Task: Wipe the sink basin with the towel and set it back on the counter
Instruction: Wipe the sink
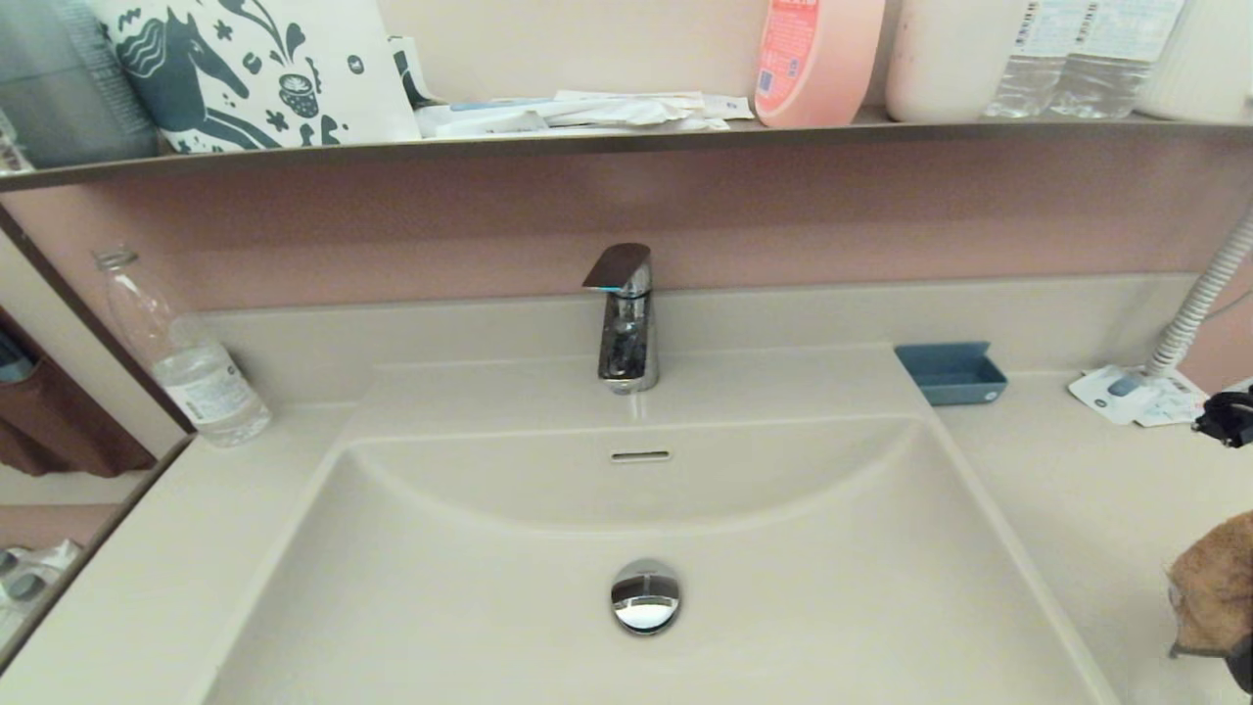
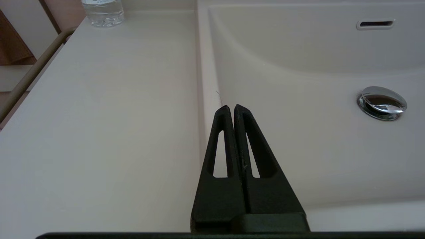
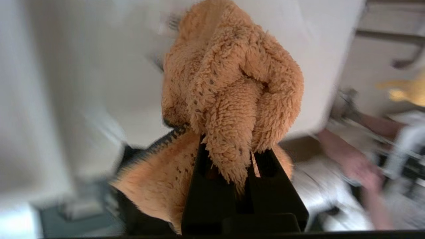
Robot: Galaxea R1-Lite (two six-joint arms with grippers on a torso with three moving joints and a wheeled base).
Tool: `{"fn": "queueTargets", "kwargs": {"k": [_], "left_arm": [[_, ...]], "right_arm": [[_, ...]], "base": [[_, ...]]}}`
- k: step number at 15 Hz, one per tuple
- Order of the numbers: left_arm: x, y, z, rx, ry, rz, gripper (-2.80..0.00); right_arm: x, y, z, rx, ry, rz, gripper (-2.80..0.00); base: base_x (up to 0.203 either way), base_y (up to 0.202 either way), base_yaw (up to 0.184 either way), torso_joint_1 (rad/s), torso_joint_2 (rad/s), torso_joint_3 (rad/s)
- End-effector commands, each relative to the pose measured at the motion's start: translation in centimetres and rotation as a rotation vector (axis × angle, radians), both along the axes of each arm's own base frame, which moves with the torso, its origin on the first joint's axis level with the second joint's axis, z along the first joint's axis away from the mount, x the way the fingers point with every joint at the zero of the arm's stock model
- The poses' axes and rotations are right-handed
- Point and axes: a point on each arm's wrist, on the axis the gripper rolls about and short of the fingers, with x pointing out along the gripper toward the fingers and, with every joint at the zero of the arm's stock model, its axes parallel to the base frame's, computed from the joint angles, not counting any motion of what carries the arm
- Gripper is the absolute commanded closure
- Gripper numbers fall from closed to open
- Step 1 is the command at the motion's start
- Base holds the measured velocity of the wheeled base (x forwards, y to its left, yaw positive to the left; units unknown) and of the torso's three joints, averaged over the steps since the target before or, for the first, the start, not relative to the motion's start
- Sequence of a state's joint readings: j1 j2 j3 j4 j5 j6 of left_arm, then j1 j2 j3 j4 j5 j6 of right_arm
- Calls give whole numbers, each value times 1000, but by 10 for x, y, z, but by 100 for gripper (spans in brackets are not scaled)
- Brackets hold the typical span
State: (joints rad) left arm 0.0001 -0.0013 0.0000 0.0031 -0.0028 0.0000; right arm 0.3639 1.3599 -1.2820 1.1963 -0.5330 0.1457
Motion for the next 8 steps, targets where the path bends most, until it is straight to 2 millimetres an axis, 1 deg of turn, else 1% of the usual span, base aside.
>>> {"fn": "queueTargets", "kwargs": {"k": [1,2,3,4,6,8], "left_arm": [[0,0,0,0,1,1,0],[0,0,0,0,1,1,0],[0,0,0,-1,1,0,0],[0,0,0,-1,1,0,0],[0,0,0,0,1,0,0],[0,0,0,-1,1,0,0]], "right_arm": [[-4,-6,3,-40,73,2,0],[-5,-9,2,-73,142,23,0],[-3,-8,-2,-81,169,26,0],[-1,-7,-9,-91,206,28,0],[3,-5,-29,-105,263,22,0],[9,-1,-51,-86,232,20,0]], "base": [[0,0,0,0,0,0],[0,0,0,0,0,0],[0,0,0,0,0,0],[0,0,0,0,0,0],[0,0,0,0,0,0],[0,0,0,0,0,0]]}}
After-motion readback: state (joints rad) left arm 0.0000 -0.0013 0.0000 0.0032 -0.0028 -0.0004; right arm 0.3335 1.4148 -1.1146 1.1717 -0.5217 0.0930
